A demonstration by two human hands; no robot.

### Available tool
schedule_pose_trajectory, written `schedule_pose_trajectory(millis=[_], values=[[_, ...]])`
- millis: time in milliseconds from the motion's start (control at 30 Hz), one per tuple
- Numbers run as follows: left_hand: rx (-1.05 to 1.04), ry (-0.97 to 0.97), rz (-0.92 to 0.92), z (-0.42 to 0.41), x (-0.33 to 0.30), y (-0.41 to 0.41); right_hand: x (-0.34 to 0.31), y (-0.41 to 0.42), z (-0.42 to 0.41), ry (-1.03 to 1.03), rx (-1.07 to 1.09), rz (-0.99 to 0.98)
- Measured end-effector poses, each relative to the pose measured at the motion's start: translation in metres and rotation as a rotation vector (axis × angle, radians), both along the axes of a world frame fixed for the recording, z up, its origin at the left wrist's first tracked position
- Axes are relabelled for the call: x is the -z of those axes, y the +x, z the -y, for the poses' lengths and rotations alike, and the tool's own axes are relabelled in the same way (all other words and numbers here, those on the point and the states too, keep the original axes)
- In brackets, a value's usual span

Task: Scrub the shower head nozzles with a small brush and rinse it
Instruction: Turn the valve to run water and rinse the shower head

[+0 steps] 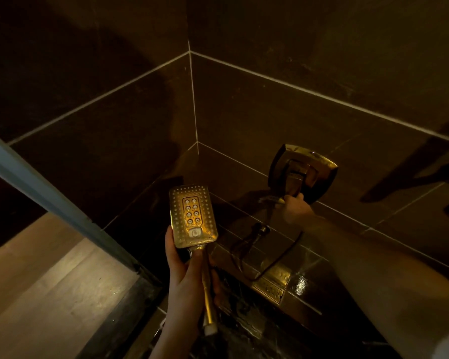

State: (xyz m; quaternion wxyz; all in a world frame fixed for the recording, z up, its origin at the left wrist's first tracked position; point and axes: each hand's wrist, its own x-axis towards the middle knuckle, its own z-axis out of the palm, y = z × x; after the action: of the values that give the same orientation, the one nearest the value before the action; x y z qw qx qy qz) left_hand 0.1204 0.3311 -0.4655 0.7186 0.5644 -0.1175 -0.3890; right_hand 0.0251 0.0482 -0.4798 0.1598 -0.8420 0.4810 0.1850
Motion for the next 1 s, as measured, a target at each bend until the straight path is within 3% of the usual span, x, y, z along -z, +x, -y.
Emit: schedule_pose_trajectory(millis=[200,400,633,767,1000], values=[[-0.001,-0.007,0.013,-0.001,-0.002,-0.001,0.006,-0.001,0.000,-0.046,0.005,0.037],[0.009,0.001,0.021,0.001,0.004,0.000,0.000,-0.004,0.001,0.033,0.036,0.030],[0.038,0.008,0.017,0.007,0.010,-0.003,0.017,-0.005,0.004,-0.033,0.166,0.166],[0.036,0.020,0.014,0.003,0.013,-0.002,0.013,-0.003,0.004,0.047,0.142,0.117],[0.011,0.048,-0.014,0.001,0.014,-0.001,0.017,-0.004,0.003,-0.016,0.136,0.164]])
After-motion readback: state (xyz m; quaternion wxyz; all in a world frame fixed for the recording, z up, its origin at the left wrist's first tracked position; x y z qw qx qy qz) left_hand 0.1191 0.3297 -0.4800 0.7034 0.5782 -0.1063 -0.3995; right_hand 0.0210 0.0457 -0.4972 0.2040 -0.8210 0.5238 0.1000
